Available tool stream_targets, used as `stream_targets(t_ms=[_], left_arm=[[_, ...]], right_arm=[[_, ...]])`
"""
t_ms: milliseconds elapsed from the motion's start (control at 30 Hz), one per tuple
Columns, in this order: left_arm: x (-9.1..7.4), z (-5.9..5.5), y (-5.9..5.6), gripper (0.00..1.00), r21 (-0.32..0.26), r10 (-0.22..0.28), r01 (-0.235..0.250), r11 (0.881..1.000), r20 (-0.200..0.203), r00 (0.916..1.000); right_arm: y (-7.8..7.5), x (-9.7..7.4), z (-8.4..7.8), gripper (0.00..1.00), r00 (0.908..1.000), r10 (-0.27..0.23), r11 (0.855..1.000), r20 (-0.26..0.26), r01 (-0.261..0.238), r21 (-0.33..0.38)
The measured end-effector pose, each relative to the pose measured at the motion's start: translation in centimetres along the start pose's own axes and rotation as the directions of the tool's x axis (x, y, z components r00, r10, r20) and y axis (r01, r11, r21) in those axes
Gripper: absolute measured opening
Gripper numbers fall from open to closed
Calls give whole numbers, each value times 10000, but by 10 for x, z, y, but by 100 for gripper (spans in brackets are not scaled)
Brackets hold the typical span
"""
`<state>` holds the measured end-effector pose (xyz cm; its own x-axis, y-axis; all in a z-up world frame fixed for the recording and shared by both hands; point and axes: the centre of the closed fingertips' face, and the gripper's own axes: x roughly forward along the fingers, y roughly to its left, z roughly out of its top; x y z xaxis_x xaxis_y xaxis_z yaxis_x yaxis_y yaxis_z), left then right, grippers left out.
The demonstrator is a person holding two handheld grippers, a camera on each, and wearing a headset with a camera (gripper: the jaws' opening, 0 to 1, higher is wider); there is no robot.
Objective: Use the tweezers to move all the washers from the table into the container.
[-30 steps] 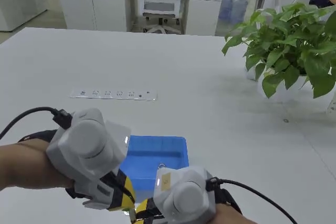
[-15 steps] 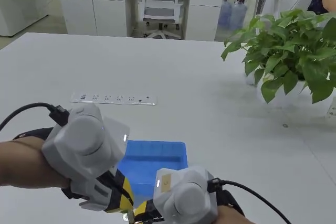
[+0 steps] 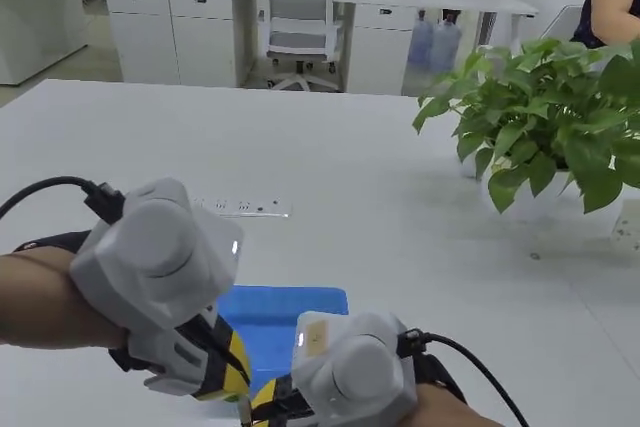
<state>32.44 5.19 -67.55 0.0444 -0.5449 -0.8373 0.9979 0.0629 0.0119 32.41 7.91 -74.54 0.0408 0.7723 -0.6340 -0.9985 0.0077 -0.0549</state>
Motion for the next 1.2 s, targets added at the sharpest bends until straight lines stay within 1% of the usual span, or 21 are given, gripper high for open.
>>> stream_targets(t_ms=[233, 367, 500, 733, 967, 1033, 1200], left_arm=[[-4, 9, 6, 6, 172, 70, -70, 9998, -8, 10000], [-7, 13, 12, 6, 207, 124, -124, 9997, 18, 9999], [-11, 17, 21, 6, 249, 253, -255, 9994, 84, 9996], [-16, 23, 40, 6, 309, 559, -565, 9979, 198, 9982], [-16, 24, 55, 6, 450, 725, -729, 9963, 119, 9973], [-16, 26, 61, 6, 424, 802, -811, 9958, 221, 9965], [-13, 25, 69, 6, 435, 924, -933, 9947, 223, 9955]], right_arm=[[-8, -8, 3, 10, 9998, -167, 9999, 80, 167, 31], [-16, -12, 7, 10, 9995, -277, 9996, 132, 277, 23], [-28, -17, 10, 10, 9990, -397, 9992, 185, 397, -20], [-47, -21, 14, 10, 9978, -620, 9980, 237, 622, -85], [-64, -20, 15, 10, 9974, -666, 9973, 259, 674, -297], [-69, -21, 15, 10, 9973, -673, 9971, 292, 682, -325], [-79, -20, 11, 10, 9972, -679, 9966, 324, 693, -440]])
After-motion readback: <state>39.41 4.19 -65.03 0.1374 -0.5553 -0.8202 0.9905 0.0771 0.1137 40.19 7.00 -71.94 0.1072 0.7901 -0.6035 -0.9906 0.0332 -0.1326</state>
